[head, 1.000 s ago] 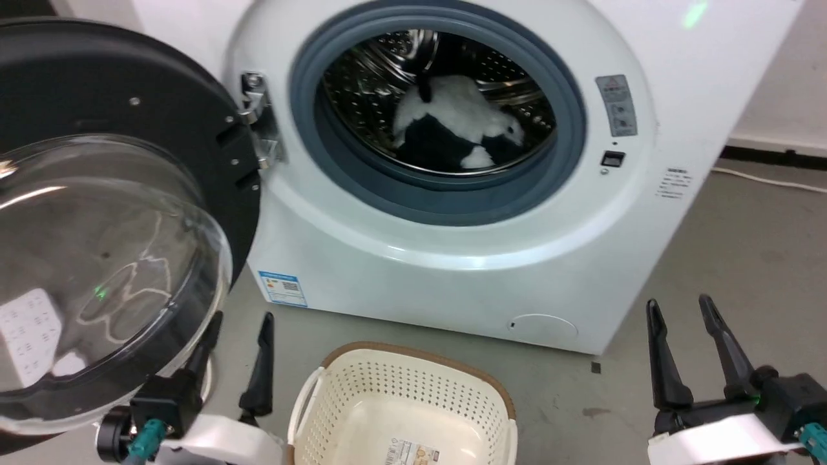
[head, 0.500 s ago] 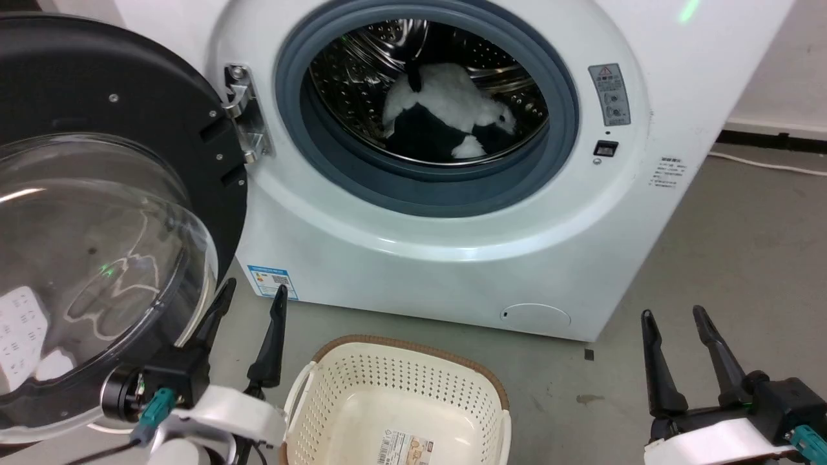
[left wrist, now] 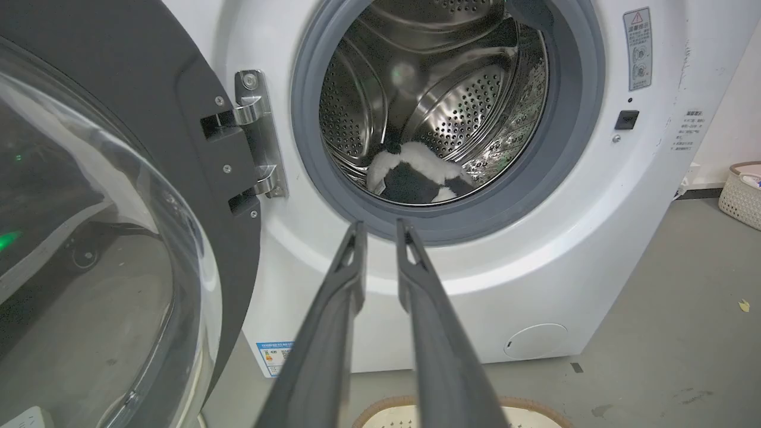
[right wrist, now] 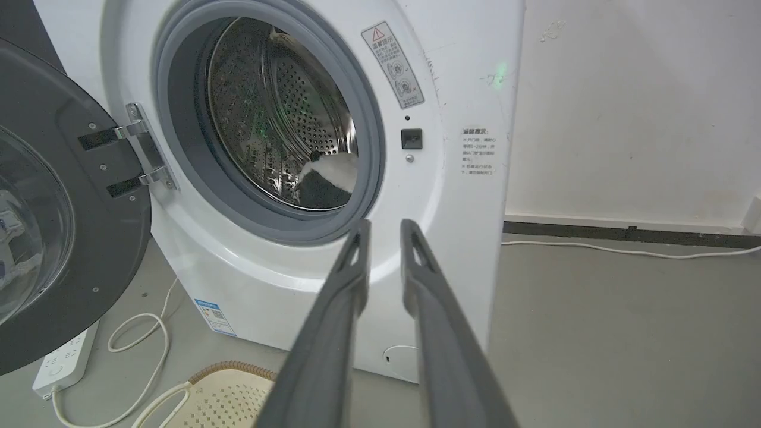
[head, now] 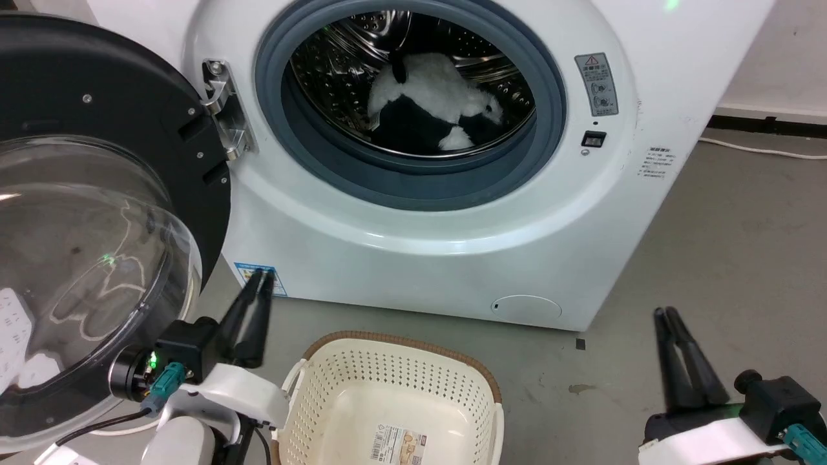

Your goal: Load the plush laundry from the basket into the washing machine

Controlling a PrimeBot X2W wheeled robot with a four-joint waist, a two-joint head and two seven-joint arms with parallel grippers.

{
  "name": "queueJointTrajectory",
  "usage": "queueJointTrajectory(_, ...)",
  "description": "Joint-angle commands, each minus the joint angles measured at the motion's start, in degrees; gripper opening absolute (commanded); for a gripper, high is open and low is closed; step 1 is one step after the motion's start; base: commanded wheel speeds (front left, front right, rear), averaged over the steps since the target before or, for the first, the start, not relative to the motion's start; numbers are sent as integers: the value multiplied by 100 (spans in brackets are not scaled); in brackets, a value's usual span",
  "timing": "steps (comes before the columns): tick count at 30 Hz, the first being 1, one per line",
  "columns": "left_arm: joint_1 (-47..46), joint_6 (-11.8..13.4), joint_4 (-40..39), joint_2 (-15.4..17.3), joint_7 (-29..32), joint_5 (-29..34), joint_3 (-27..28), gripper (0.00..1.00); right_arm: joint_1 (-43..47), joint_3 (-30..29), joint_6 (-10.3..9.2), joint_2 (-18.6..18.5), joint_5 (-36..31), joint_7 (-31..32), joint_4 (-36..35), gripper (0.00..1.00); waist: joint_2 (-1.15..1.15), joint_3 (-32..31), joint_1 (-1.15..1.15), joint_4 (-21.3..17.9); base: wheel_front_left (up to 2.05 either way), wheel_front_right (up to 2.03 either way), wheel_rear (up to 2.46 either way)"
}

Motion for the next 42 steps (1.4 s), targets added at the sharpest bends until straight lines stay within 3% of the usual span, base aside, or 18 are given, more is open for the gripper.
queueJointTrajectory(1, 10, 6, -11, -7, 11, 10, 8, 0, -1, 0, 0, 0, -7, 11, -2, 0, 0, -3, 0, 0, 0, 0, 0)
queueJointTrajectory(42, 411, 236, -528, -291, 479, 420, 251, 0, -26, 4, -1, 1, -294, 482, -90, 0, 0, -160, 0, -30, 0, 0, 0)
